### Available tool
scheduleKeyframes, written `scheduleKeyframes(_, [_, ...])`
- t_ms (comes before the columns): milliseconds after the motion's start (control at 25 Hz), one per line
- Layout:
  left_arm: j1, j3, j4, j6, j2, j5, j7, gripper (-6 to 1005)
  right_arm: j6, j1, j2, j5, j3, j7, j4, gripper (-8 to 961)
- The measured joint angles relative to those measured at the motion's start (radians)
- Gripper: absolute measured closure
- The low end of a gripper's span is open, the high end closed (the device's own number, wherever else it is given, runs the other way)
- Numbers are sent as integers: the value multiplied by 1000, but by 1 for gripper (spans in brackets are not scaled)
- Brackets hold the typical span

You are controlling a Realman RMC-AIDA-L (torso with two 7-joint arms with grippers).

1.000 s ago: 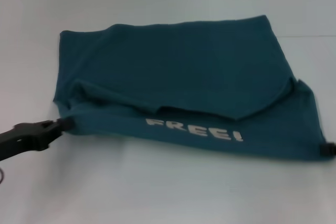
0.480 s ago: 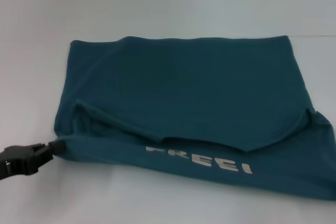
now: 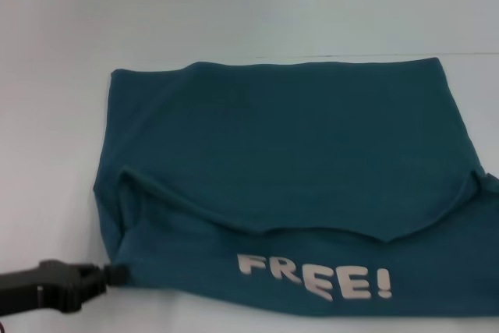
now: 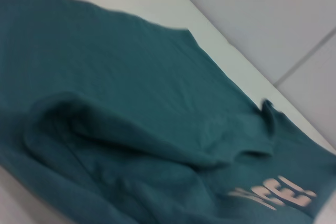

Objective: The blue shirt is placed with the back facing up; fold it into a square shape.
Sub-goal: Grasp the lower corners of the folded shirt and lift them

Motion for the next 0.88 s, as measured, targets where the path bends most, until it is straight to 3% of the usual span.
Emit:
scheduleKeyframes(280, [1, 0, 5, 85, -1, 50, 0, 978, 5, 10, -9, -13, 0, 9, 0, 901])
scheduleKeyframes(880, [3, -41, 18, 103, 7, 70, -4, 979, -27, -22, -16, -16, 15, 3, 0, 894])
